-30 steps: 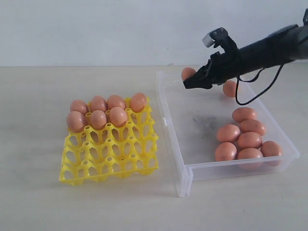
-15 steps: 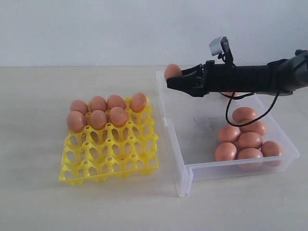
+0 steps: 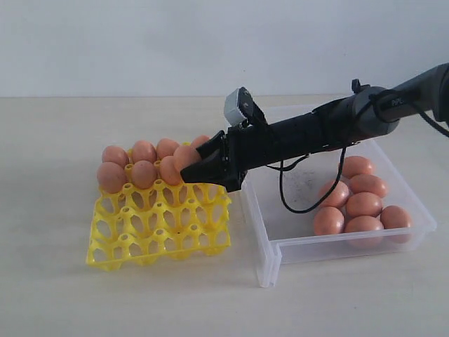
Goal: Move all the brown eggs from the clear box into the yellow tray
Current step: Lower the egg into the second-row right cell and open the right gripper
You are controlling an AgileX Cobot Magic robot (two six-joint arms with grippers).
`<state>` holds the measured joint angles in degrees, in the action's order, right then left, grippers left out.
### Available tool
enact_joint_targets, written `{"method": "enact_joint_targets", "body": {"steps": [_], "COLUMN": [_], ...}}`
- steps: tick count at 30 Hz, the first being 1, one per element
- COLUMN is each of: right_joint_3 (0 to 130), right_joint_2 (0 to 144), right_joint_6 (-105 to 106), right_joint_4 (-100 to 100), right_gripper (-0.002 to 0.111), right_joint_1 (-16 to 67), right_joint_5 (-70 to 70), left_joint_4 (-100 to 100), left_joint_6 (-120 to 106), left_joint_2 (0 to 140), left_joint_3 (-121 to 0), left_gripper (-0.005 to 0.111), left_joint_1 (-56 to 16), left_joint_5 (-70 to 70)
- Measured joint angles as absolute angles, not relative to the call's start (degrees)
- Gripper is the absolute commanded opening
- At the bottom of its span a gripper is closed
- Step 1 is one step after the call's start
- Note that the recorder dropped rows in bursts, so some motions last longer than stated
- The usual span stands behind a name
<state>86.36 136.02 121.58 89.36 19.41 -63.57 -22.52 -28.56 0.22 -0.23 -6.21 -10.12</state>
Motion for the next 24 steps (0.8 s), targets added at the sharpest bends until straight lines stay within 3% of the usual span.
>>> {"method": "enact_joint_targets", "body": {"steps": [24], "right_joint_3": [87.3], "right_joint_2": [136.1], "right_joint_6": [116.8], "right_joint_4": [84.6], "right_gripper": [0.000], "right_joint_1": [17.8], "right_joint_5": [-61.5], "left_joint_4": [-22.5], "left_joint_6": [-28.6], "left_joint_2": [0.2], "left_joint_3": [-0.2], "left_gripper": [0.078], "left_joint_1": [-6.2], "left_joint_5": [-10.1]}}
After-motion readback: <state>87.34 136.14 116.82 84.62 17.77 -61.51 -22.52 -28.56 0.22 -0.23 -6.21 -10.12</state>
